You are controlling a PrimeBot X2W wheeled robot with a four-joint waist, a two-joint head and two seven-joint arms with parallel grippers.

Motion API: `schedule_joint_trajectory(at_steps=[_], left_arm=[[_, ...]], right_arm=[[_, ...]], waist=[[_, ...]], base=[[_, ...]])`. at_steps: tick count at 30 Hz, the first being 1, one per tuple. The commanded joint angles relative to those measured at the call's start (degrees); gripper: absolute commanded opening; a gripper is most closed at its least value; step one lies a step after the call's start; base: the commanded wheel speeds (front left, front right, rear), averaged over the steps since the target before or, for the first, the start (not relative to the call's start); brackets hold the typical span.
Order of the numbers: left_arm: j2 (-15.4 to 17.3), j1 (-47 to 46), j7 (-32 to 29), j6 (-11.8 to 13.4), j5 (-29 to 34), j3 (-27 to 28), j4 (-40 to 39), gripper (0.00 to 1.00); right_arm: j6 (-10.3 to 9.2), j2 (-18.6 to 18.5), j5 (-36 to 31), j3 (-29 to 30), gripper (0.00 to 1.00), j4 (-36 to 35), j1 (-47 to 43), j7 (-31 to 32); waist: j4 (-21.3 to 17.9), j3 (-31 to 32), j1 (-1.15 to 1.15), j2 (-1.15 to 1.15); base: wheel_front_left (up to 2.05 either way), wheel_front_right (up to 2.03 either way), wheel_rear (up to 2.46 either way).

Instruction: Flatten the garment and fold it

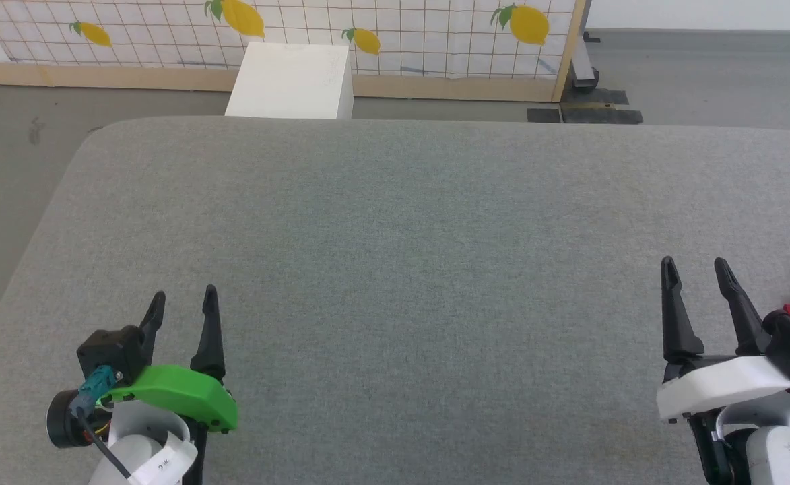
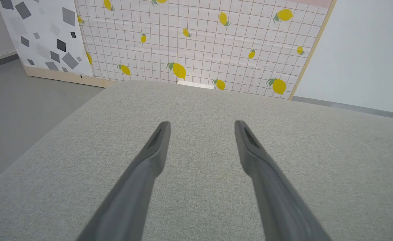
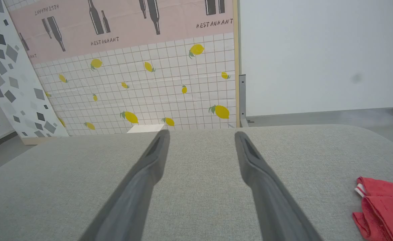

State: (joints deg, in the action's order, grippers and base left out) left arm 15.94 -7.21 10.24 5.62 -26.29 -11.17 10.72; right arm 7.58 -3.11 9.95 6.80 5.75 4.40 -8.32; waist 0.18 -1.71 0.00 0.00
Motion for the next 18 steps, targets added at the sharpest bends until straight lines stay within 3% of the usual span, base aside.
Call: schedule_joint_trajectory(at_steps=[1,18], left_arm=[[0.4,-0.6,0.3,0.2,0.2,-0.1,0.1,1.0],[1.0,-1.4,0.5,0.5,0.4,-1.1,0.4,1.0]], right_arm=[[-0.09,0.2,-0.1,0.0,1.0,0.1,-0.2,0.0],[-0.09,0.2,0.0,-0.3,1.0,0.2,0.4,-0.3]], waist=[[0.0,0.0,0.0,0.0],[0.0,-0.4,0.0,0.0]], base=[[0.0,0.0,0.0],[0.0,0.0,0.0]])
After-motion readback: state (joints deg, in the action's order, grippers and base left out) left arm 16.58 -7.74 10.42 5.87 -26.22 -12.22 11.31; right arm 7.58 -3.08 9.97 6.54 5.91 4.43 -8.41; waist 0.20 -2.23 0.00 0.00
